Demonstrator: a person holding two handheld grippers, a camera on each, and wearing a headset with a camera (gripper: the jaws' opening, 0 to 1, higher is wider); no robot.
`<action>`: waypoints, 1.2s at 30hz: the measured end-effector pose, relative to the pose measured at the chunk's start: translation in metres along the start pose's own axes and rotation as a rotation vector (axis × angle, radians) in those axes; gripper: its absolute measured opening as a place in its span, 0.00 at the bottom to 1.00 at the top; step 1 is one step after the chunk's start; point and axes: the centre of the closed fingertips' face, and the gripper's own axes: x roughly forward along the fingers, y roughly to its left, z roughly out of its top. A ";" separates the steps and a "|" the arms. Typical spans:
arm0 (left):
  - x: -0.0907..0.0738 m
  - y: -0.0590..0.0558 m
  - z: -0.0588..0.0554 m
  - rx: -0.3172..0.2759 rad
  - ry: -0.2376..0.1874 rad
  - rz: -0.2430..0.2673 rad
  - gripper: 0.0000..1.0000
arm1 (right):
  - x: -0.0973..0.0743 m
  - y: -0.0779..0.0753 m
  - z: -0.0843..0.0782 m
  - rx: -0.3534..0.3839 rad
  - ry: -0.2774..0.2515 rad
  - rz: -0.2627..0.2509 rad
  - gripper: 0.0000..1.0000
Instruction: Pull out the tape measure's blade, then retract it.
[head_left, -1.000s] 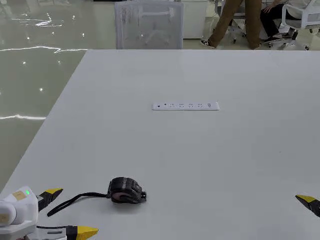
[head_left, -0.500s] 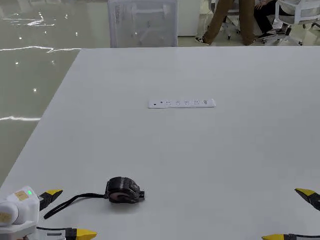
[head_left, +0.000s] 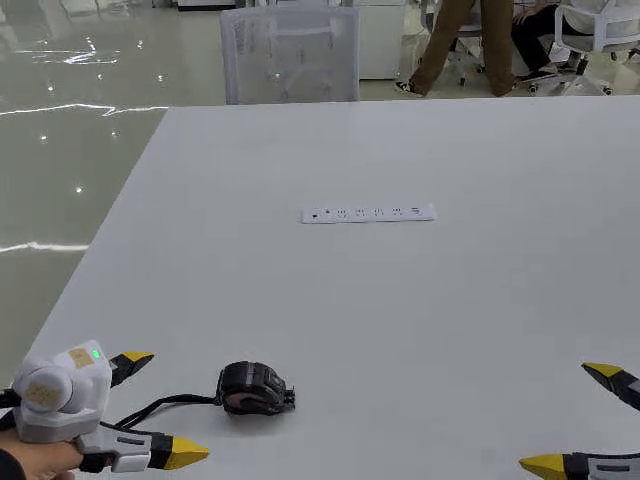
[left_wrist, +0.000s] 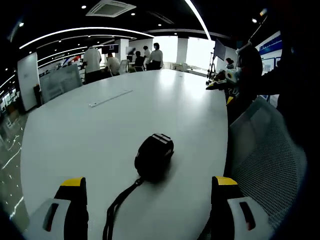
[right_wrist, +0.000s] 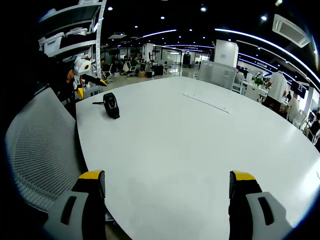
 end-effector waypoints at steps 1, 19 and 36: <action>0.002 -0.001 0.001 0.008 0.009 -0.009 1.00 | 0.002 0.001 0.001 -0.006 -0.001 0.009 1.00; 0.046 -0.013 0.009 0.335 0.228 -0.194 0.91 | 0.032 0.005 0.019 -0.092 -0.005 0.112 1.00; 0.075 -0.028 0.005 0.444 0.365 -0.316 0.62 | 0.060 0.022 0.034 -0.133 0.010 0.185 1.00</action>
